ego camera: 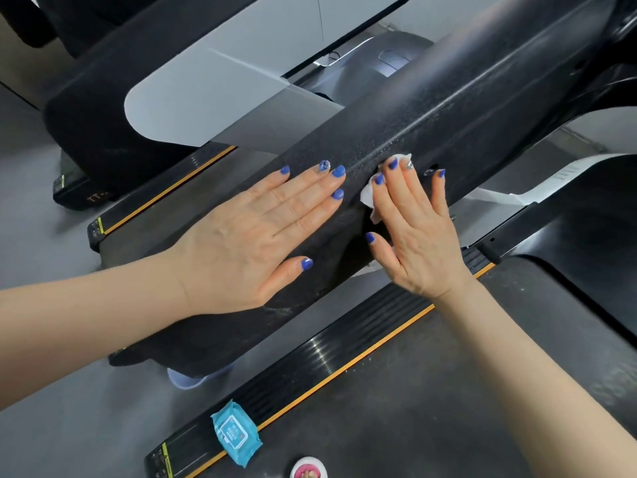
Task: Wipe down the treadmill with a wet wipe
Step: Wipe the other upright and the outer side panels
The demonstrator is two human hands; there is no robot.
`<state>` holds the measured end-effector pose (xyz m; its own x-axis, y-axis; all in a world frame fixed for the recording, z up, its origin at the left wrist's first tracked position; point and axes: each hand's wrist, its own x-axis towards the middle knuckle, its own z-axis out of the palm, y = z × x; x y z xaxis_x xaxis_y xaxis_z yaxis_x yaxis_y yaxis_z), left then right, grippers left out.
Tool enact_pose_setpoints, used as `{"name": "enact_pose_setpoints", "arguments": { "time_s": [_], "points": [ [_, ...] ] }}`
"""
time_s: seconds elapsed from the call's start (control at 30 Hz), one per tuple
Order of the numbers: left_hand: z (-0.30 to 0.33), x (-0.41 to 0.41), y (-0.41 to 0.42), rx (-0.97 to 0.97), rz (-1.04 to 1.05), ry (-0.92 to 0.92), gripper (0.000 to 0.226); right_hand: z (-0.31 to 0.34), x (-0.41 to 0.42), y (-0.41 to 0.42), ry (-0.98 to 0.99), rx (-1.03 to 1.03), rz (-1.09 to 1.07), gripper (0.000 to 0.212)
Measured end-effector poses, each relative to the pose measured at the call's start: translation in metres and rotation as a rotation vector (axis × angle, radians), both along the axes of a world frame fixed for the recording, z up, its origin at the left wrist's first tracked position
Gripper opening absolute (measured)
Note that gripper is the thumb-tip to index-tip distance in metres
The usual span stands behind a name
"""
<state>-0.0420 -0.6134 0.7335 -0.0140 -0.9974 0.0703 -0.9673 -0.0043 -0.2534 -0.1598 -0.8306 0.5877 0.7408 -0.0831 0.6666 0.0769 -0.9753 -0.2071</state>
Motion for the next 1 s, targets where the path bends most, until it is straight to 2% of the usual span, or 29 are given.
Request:
{"name": "enact_pose_setpoints", "arguments": {
  "time_s": [0.17,0.3,0.43,0.63,0.73,0.87,1.0],
  "points": [
    [0.0,0.002,0.0,0.005,-0.004,-0.006,0.067,0.034,0.012,0.011,-0.057,0.194,-0.056,0.073],
    [-0.002,0.001,0.002,0.004,-0.012,0.012,0.067,0.008,-0.004,0.006,0.029,0.21,-0.108,0.071],
    [-0.001,0.002,0.001,0.005,-0.019,0.011,0.068,0.014,-0.009,0.009,0.083,0.345,-0.1,0.074],
    [0.001,0.002,0.001,0.017,-0.022,0.038,0.067,0.021,-0.016,0.04,-0.01,0.514,-0.105,0.065],
    [0.003,0.002,0.0,0.02,-0.02,0.085,0.067,0.02,-0.013,0.045,-0.021,0.516,-0.148,0.066],
    [0.016,0.0,-0.017,-0.02,-0.061,0.202,0.064,0.005,-0.022,0.038,0.092,0.411,-0.137,0.07],
    [0.018,0.001,-0.059,-0.003,-0.026,0.182,0.068,-0.005,-0.027,0.022,0.163,0.301,-0.072,0.073]
  ]
}}
